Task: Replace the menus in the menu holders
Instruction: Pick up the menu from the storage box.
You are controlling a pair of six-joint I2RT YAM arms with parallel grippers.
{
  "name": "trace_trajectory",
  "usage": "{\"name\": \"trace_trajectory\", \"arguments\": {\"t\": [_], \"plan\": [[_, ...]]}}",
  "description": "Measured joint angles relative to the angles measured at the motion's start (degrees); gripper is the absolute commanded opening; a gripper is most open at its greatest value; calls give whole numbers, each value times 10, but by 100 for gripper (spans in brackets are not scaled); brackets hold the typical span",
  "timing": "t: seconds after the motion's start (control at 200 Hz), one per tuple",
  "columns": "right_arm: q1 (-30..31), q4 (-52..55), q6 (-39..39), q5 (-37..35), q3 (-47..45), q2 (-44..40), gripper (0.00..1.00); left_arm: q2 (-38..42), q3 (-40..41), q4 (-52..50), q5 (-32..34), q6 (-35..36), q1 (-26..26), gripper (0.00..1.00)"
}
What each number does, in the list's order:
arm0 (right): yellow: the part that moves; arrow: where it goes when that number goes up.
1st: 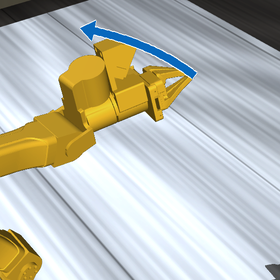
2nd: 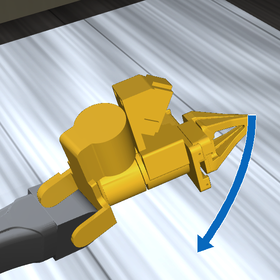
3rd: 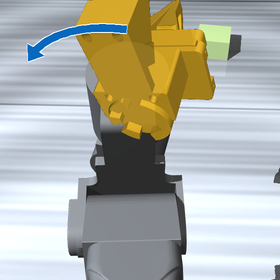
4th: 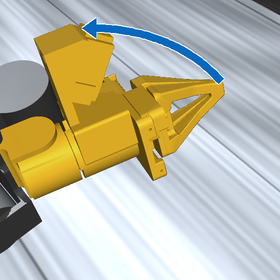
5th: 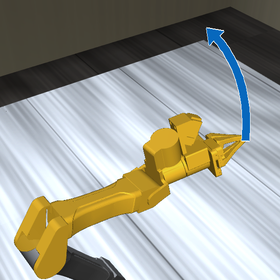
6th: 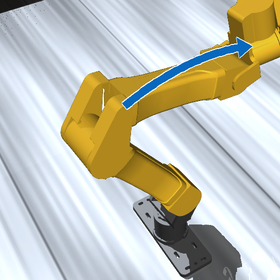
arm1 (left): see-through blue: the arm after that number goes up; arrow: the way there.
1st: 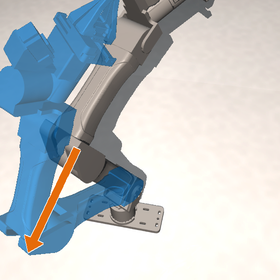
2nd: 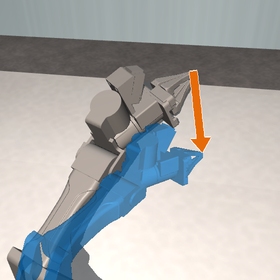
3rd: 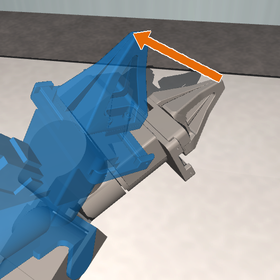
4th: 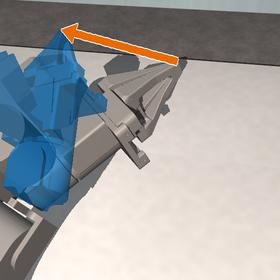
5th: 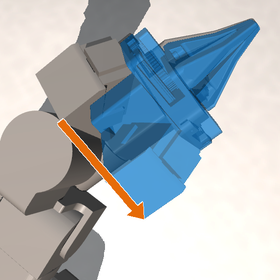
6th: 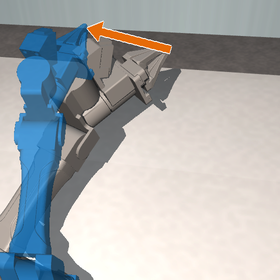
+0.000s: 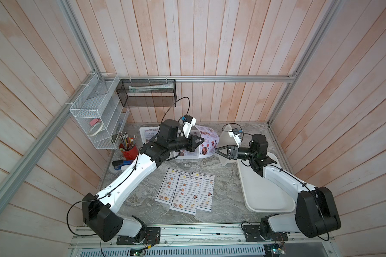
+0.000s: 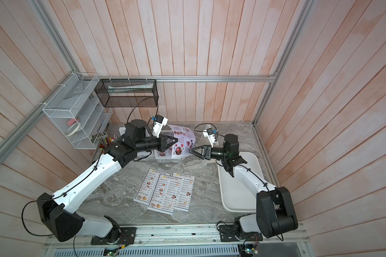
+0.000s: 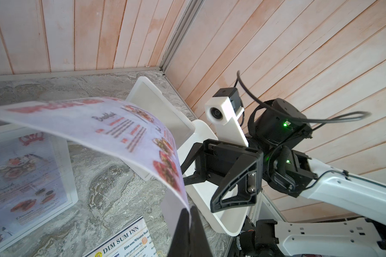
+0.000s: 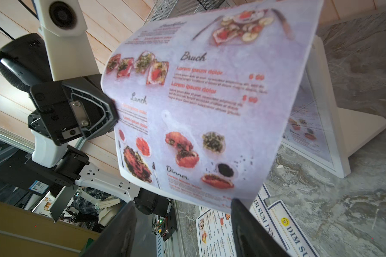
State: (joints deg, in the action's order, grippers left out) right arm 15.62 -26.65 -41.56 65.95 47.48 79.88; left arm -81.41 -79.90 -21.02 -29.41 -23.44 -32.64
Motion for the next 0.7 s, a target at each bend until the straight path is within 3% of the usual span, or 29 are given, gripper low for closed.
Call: {"name": "trace_trajectory", "arguments": {"t": [0.425, 0.7], "plan": [[3, 5, 24, 1, 0, 12, 68, 28, 5, 1, -6, -2, -2, 4], [23, -128, -50, 30, 0, 31, 68, 28, 21, 2, -11, -3, -9, 4]]}}
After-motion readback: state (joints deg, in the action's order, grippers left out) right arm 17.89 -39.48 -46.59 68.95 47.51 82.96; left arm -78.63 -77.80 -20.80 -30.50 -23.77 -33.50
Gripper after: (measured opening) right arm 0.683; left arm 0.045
